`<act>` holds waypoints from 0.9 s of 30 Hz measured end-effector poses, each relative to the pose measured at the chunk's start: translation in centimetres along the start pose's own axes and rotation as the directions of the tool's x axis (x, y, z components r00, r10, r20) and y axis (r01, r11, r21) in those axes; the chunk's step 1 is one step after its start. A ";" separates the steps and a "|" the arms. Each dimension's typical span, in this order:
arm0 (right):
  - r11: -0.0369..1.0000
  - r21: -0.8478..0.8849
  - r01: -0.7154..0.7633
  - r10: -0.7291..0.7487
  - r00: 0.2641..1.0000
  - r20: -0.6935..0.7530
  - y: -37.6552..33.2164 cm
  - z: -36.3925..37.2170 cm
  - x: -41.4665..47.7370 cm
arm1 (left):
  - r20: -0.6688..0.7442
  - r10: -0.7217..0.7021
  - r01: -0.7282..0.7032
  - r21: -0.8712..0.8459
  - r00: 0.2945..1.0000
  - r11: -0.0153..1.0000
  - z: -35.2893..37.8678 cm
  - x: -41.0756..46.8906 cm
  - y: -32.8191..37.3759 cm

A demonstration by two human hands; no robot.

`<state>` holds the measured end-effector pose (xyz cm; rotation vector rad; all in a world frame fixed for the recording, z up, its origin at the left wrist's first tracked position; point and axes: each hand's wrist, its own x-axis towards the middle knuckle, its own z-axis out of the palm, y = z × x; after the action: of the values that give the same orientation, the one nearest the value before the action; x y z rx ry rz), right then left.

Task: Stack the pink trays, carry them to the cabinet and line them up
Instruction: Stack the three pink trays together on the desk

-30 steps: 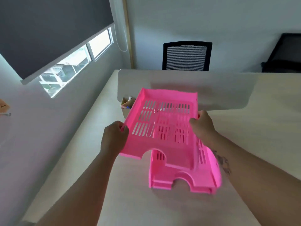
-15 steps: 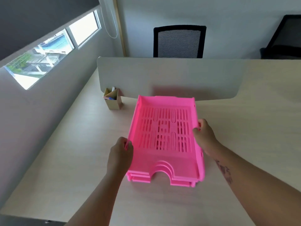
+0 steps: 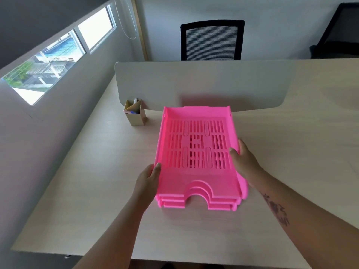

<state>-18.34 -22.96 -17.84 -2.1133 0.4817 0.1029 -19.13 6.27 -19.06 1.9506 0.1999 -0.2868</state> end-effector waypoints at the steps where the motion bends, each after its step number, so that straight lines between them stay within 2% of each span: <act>1: 1.000 0.002 0.010 -0.010 1.000 -0.013 0.4 0.1 -0.8 | 0.008 -0.007 0.008 -0.025 1.000 1.000 0.0 -0.2 -0.2; 6: 0.994 0.104 -0.020 0.033 0.992 -0.123 1.0 0.5 -2.1 | 0.013 -0.029 0.029 -0.046 1.000 0.999 0.2 -0.2 -0.5; 11: 0.983 0.166 -0.079 0.096 0.991 -0.097 0.8 1.0 -2.8 | 0.085 -0.009 0.013 -0.048 0.996 0.999 -0.5 -0.1 -0.6; 14: 0.979 0.186 -0.086 0.107 0.988 -0.109 2.1 1.6 -4.7 | 0.082 0.028 -0.023 -0.055 0.996 0.998 -0.6 -0.8 -1.7; 18: 0.968 0.219 -0.120 0.150 0.981 -0.127 3.2 2.5 -6.3 | 0.082 0.008 0.002 -0.119 0.997 0.993 0.2 -1.7 -2.6; 22: 0.961 0.242 -0.135 0.177 0.971 -0.161 3.3 3.1 -6.4 | 0.060 0.012 -0.006 -0.100 0.998 0.995 0.3 -1.7 -3.1; 27: 0.945 0.304 -0.120 0.164 0.979 -0.124 4.3 3.3 -7.6 | 0.082 0.035 -0.024 -0.120 0.996 0.992 0.2 -2.1 -4.2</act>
<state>-26.53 -20.04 -21.13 -1.7989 0.6943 -0.0423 -22.36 7.71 -22.23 1.8181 0.1301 -0.3296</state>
